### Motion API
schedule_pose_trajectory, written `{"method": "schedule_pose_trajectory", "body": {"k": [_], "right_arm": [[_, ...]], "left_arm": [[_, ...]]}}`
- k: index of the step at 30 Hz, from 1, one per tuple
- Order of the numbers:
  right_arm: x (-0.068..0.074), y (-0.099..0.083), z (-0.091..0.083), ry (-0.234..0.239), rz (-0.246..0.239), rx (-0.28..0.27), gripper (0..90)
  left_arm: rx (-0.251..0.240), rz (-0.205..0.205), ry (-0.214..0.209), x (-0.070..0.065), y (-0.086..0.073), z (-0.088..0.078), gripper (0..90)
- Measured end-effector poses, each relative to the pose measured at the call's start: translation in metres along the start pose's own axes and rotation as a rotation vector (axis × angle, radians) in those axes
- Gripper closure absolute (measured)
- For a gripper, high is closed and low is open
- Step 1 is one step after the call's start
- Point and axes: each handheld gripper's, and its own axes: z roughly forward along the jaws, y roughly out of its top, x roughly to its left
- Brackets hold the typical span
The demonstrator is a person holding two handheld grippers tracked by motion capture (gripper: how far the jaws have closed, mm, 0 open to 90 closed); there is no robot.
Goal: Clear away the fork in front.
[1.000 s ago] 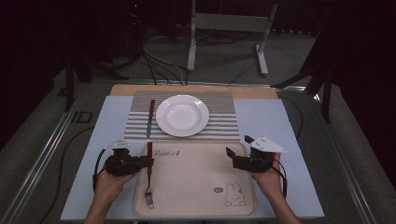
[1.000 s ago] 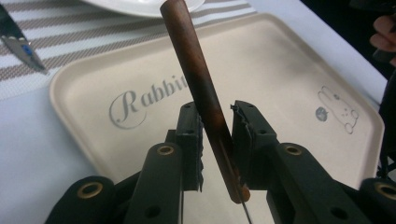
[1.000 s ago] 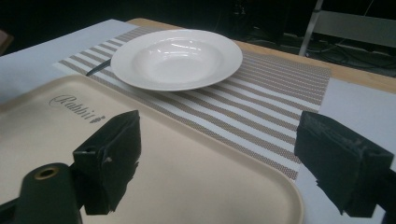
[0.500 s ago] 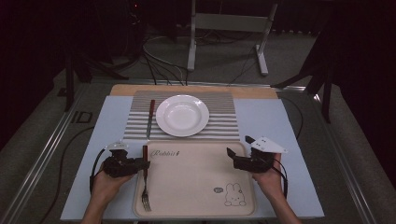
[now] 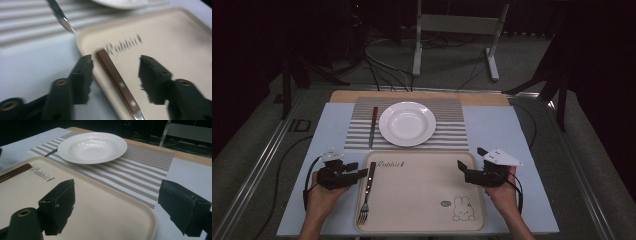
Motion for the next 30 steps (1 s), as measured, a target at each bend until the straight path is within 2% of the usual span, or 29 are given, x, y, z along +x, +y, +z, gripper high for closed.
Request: {"method": "schedule_pose_trajectory", "body": {"k": [2, 4, 5, 6, 8, 10, 11, 12, 15, 18, 25, 30], "right_arm": [[0.000, -0.001, 0.000, 0.001, 0.000, 0.005, 14.6], [0.000, -0.002, 0.000, 0.002, 0.001, 0.010, 14.5], [0.000, -0.003, 0.001, 0.004, 0.000, 0.016, 14.4], [0.000, -0.003, 0.001, 0.004, 0.000, 0.016, 14.3], [0.000, -0.003, 0.000, 0.004, -0.003, 0.020, 14.2], [0.000, -0.004, -0.001, 0.003, -0.004, 0.019, 14.1], [0.000, -0.004, -0.002, 0.001, -0.004, 0.018, 14.1], [-0.001, -0.004, -0.003, 0.001, -0.002, 0.016, 14.1], [-0.002, -0.005, -0.006, -0.006, 0.004, 0.015, 14.1], [-0.005, -0.006, -0.008, -0.014, 0.008, 0.015, 14.1], [-0.012, -0.011, -0.018, -0.039, 0.022, 0.005, 13.9], [-0.020, -0.015, -0.030, -0.071, 0.041, -0.019, 13.9]], "left_arm": [[-0.041, 0.009, 0.013, -0.001, 0.003, -0.005, 39.6], [-0.088, 0.011, 0.002, -0.003, 0.006, -0.009, 36.2], [-0.104, 0.009, 0.006, -0.005, 0.008, -0.010, 29.9], [-0.115, 0.014, 0.011, -0.006, 0.010, -0.012, 29.9], [-0.145, 0.022, 0.023, -0.010, 0.014, -0.015, 24.2], [-0.173, 0.035, 0.043, -0.013, 0.019, -0.018, 16.4], [-0.190, 0.045, 0.038, -0.014, 0.021, -0.020, 12.0], [-0.207, 0.051, 0.033, -0.016, 0.023, -0.022, 12.0], [-0.241, 0.080, 0.054, -0.019, 0.028, -0.026, 1.0], [-0.272, 0.097, 0.079, -0.019, 0.032, -0.030, 0.3], [-0.358, 0.100, 0.107, -0.016, 0.035, -0.040, 0.2], [-0.384, 0.107, 0.131, -0.014, 0.033, -0.046, 0.2]]}}
